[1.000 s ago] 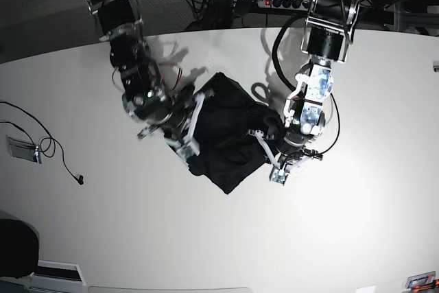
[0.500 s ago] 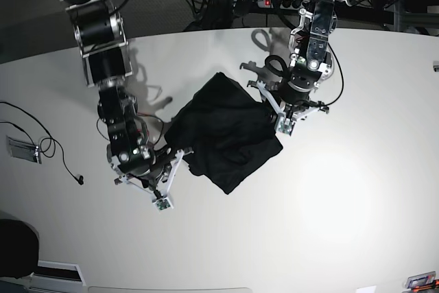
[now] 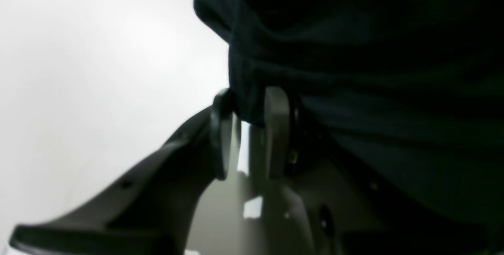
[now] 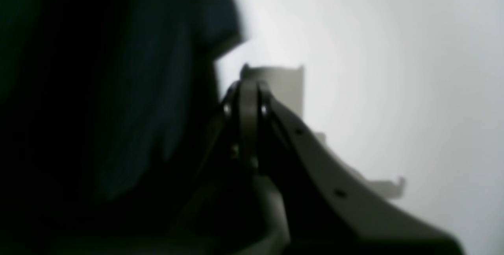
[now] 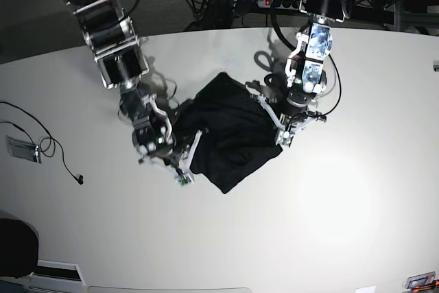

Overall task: Fold the T-shirt properly
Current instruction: 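Hold the shirt with both grippers and square it into a neat stack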

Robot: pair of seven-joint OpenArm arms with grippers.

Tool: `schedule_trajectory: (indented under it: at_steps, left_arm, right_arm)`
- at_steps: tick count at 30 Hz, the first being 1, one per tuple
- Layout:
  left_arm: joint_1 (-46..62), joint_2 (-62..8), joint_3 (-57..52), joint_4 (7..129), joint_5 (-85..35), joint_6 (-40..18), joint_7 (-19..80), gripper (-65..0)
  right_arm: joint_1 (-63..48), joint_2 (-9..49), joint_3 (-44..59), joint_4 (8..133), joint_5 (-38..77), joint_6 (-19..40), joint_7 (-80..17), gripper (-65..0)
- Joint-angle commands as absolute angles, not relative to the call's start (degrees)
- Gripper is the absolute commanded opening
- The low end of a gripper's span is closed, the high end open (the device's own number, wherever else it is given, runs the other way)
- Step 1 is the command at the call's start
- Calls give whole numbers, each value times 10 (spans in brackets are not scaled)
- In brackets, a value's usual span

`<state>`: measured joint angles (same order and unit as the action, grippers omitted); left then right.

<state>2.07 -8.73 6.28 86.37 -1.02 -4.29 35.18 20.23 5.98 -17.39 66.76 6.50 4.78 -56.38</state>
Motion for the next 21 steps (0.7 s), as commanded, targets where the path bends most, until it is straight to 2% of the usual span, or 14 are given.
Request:
schedule_trajectory:
  at_steps: [1, 7, 13, 17, 21]
  left_arm:
    - [2, -88, 62, 855, -8, -39, 344, -505]
    - [-43, -87, 80, 834, -8, -39, 343, -505]
    - [-87, -81, 135, 784, -7, -38, 343, -505]
    - [-108, -60, 146, 737, -7, -11, 337, -505]
    - [-109, -52, 146, 735, -7, -9, 325, -505]
  right_arm:
    - [197, 62, -175, 694, 73, 55, -589, -650]
    - [164, 65, -174, 828, 73, 55, -611, -650]
    - [72, 84, -144, 931, 73, 55, -634, -650]
    - [61, 86, -144, 964, 72, 55, -634, -650]
    - [31, 87, -144, 982, 72, 55, -635, -650]
